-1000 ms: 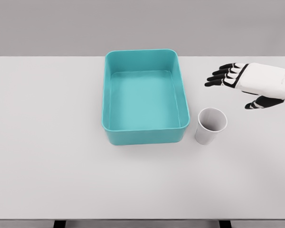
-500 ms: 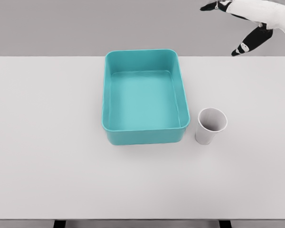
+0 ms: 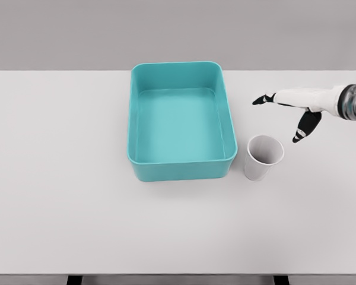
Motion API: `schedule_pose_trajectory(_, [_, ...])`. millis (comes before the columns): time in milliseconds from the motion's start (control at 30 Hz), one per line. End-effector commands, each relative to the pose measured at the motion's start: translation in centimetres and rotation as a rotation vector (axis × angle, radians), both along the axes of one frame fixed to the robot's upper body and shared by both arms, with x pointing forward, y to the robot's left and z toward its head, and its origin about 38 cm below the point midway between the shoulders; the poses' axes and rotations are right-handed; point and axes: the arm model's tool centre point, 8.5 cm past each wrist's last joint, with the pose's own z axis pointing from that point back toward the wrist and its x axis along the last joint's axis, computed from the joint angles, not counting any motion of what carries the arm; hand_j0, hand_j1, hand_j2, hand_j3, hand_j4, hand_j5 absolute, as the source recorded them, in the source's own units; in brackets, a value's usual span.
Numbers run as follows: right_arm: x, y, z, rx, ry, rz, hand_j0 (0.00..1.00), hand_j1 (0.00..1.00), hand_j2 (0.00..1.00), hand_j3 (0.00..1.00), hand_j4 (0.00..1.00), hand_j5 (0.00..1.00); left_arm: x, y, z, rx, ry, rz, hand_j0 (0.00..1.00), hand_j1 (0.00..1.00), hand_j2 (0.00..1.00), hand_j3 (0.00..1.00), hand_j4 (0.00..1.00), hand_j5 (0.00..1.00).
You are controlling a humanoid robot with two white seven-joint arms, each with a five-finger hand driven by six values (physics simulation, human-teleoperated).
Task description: Put the paper cup into the basket with your right arm
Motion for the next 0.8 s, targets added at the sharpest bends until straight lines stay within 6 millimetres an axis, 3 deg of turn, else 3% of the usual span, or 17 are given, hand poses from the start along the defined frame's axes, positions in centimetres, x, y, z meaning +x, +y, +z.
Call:
schedule_pose_trajectory(0, [-0.2,0.0,-0.7,-0.010,0.017,0.008,1.00,1.00,1.00,1.00,1.00,1.00,0.0,0.0,0.0,0.000,0.000,0.000,1.00,1.00,1.00,1.00,1.00,1.00])
schedule_pose_trajectory(400, [-0.8,0.7,-1.4,-0.009,0.024,0.088,1.00,1.00,1.00,1.00,1.00,1.00,0.0,0.0,0.0,0.000,0.000,0.000,1.00,1.00,1.00,1.00,1.00,1.00])
schedule_pose_trajectory(767, [-1.8,0.2,-2.2,-0.025,0.037,0.172,1.00,1.00,1.00,1.00,1.00,1.00,0.0,0.0,0.0,0.000,0.000,0.000,1.00,1.00,1.00,1.00,1.00,1.00])
